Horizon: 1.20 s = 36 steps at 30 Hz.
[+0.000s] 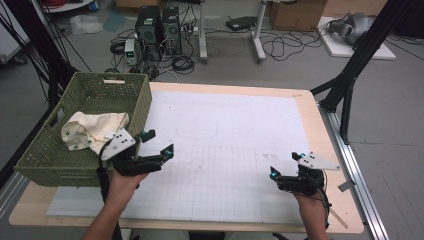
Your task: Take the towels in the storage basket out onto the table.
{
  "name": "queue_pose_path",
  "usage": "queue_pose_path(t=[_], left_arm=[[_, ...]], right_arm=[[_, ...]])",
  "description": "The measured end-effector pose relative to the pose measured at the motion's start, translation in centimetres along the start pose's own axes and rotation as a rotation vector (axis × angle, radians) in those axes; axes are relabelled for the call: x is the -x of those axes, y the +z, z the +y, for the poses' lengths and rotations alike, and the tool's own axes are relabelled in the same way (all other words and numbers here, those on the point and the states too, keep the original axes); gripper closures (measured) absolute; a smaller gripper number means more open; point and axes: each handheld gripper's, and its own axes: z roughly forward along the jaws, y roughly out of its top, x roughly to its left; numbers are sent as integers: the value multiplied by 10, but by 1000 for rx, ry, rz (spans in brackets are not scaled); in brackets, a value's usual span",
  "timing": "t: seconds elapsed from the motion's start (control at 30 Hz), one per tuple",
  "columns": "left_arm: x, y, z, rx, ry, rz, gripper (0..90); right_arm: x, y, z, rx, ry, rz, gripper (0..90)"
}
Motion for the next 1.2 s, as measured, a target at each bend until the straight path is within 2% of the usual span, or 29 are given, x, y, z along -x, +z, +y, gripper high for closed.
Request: queue_pose_path(t=[0.1,0.13,0.17,0.2,0.23,0.27,0.3,0.33,0.37,0.4,0.43,0.47,0.5,0.53,0.57,0.63,0.67,0.73,0.8,0.87,0.9,0.93,0.97,1.1,1.13,1.17,1.2], left_arm=[[-10,-12,20,21,14,7,178],[-10,-12,20,21,14,7,178],[-20,-20,32,25,28,38,178],[-26,-25,37,29,30,53,178],[-26,-25,37,29,30,53,179],[-40,-35,46,38,27,86,178],[-40,-35,46,38,27,86,179],[-56,-45,52,39,12,125,179],[-56,-45,52,39,12,125,179],[-74,-55,56,38,-11,154,179],[-83,-59,57,28,-12,180,179],[-83,-59,57,28,-12,180,179],[-91,-63,58,18,-16,210,179],[-108,-69,58,-6,-19,252,179],[-108,-69,58,-6,-19,252,178],[-125,-70,56,-45,-34,290,179],[-140,-68,52,-92,-44,330,179],[-144,-67,50,-107,-52,345,179],[-162,-61,43,-157,-60,397,179],[-167,-59,40,-172,-71,410,183],[-177,-56,33,-205,-96,443,183],[-177,-56,33,-205,-96,443,183],[-186,-53,25,-240,-111,480,183],[-200,-49,11,-334,-168,553,184],[-200,-49,11,-334,-168,553,185],[-205,-47,5,-371,-173,581,188],[-205,-47,5,-371,-173,581,192]], right_arm=[[1,1,-1,-5,13,7,79],[1,1,-2,-12,14,10,79],[0,2,-2,-20,9,12,79],[0,2,-1,-22,9,13,79],[-1,2,-1,-23,6,14,79],[-1,2,-1,-19,5,15,79],[-1,2,-1,-15,5,17,79],[-1,2,0,-13,4,14,79],[-2,2,0,-15,8,11,80],[-2,1,0,-15,11,6,79],[-2,0,1,-12,10,3,79],[-2,-1,2,-4,11,-4,79],[-2,-1,2,4,9,-9,79],[-2,-1,2,2,12,-5,79],[-1,-1,2,0,9,-6,79],[-2,1,1,-4,10,-5,79],[-2,1,1,-9,10,-5,79],[-3,2,1,-9,6,-5,79],[-4,2,2,-10,4,-1,79],[-4,3,1,-12,6,0,79],[-4,3,1,-15,9,0,79],[-4,3,1,-15,9,1,79],[-4,3,1,-16,8,3,79],[-3,2,1,-17,8,0,79],[-3,2,0,-17,8,-1,79],[-3,2,0,-17,7,-1,79],[-3,2,0,-20,10,-2,79]])
